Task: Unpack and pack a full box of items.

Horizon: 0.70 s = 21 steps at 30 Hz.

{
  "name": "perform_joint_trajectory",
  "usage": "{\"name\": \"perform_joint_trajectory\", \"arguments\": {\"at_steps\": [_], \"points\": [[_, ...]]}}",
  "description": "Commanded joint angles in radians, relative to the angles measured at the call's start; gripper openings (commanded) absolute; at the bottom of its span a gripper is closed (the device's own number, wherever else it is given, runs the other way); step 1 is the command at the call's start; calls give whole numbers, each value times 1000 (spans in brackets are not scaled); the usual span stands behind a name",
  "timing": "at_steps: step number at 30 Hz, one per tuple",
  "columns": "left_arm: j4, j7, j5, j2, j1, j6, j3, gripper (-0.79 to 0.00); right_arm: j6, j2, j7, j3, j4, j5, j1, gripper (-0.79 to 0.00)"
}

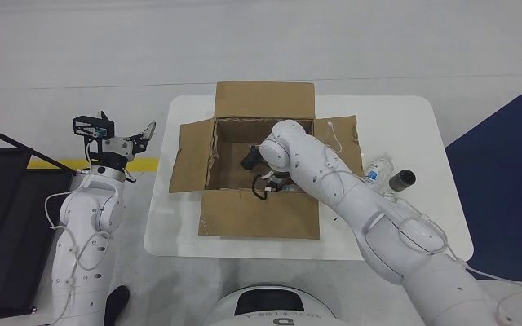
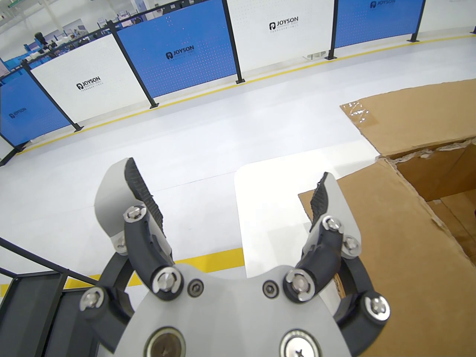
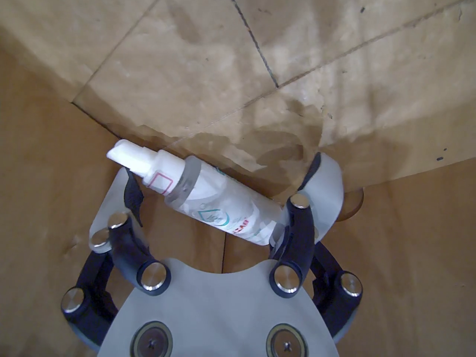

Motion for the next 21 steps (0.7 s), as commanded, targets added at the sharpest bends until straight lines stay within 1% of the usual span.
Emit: {"name": "perform_joint_trajectory", "arguments": {"at_steps": [1, 3, 5, 6, 8, 9, 10, 16, 21], "points": [[0, 0, 0, 0, 0, 0, 0, 0, 7, -6, -11, -1, 11, 2, 8, -413], [0, 0, 0, 0, 0, 0, 0, 0, 11, -10, -26, 1, 13, 3, 17, -459], [0, 0, 0, 0, 0, 0, 0, 0, 19, -11, -42, 6, 12, 1, 23, -539], [0, 0, 0, 0, 0, 0, 0, 0, 24, -11, -48, 9, 12, -1, 25, -560], [0, 0, 0, 0, 0, 0, 0, 0, 44, -10, -61, 16, 11, -8, 29, -686], [0, 0, 0, 0, 0, 0, 0, 0, 52, -9, -68, 20, 8, -12, 31, -767], [0, 0, 0, 0, 0, 0, 0, 0, 59, -8, -74, 24, 4, -15, 30, -785], [0, 0, 0, 0, 0, 0, 0, 0, 99, 9, -105, 59, -49, -35, 16, -785], [0, 0, 0, 0, 0, 0, 0, 0, 112, 29, -100, 88, -115, -58, -12, -785]]}}
